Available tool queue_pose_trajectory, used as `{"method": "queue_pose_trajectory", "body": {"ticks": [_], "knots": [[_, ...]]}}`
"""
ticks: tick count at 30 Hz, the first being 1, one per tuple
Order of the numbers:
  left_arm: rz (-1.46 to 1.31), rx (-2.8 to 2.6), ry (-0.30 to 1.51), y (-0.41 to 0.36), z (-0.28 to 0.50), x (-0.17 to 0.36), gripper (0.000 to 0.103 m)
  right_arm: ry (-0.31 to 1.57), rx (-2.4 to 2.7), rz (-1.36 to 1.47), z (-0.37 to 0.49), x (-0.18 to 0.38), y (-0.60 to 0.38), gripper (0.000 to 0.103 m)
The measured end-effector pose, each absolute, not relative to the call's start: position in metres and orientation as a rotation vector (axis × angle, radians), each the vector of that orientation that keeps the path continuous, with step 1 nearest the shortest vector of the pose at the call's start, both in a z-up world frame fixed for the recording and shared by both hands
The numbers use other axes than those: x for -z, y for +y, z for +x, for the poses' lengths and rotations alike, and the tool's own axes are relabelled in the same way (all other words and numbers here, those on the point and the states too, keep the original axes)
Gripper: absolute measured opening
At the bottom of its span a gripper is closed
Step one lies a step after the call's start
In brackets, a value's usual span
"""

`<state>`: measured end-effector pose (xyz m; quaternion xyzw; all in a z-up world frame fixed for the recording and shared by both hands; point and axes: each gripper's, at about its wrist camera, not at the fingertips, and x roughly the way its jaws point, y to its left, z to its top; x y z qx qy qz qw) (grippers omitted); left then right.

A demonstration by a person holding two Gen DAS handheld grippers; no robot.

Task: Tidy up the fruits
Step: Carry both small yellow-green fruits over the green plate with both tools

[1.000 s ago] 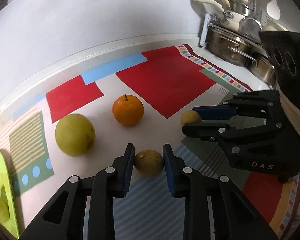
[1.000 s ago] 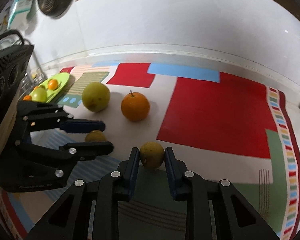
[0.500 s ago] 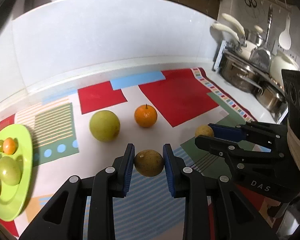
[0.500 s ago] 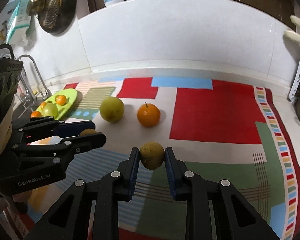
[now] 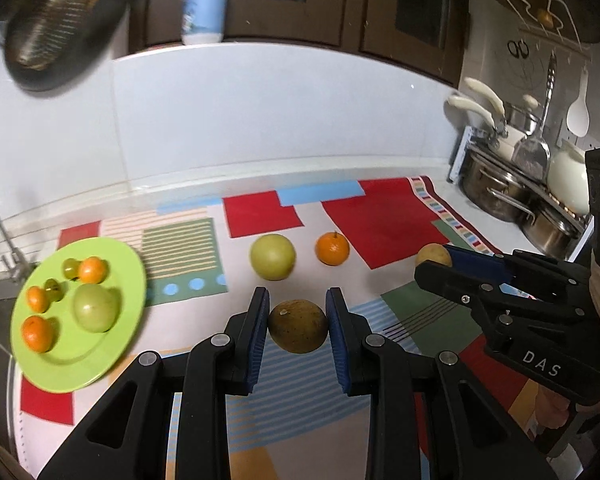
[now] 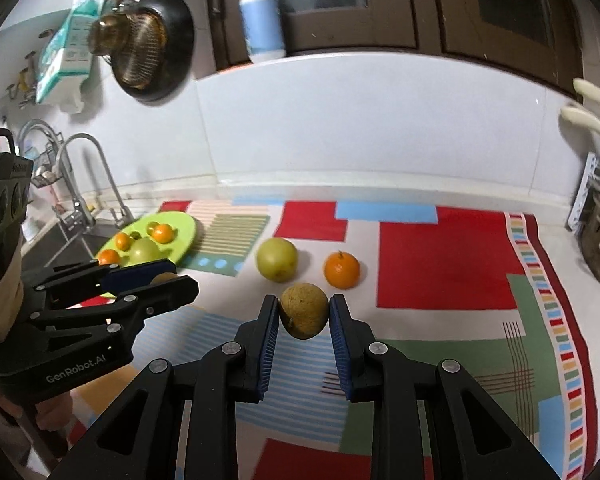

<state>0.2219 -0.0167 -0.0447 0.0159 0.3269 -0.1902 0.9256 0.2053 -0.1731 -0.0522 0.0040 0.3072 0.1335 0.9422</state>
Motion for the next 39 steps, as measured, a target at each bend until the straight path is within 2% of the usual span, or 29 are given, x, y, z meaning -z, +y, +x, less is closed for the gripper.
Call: {"method": "queue_pose_trajectory", "body": {"ticks": [20,39], "knots": [[0.007,0.246,0.563,0.065,0.178,0.007,0.029,0.529,-0.408,-0.008,0.176,0.022,-0.092,0.027],[0.01,0.102,0.553,0.144,0.199,0.003,0.029,0.493,-0.531,-0.029,0.217,0.017,-0.004,0.027]]}}
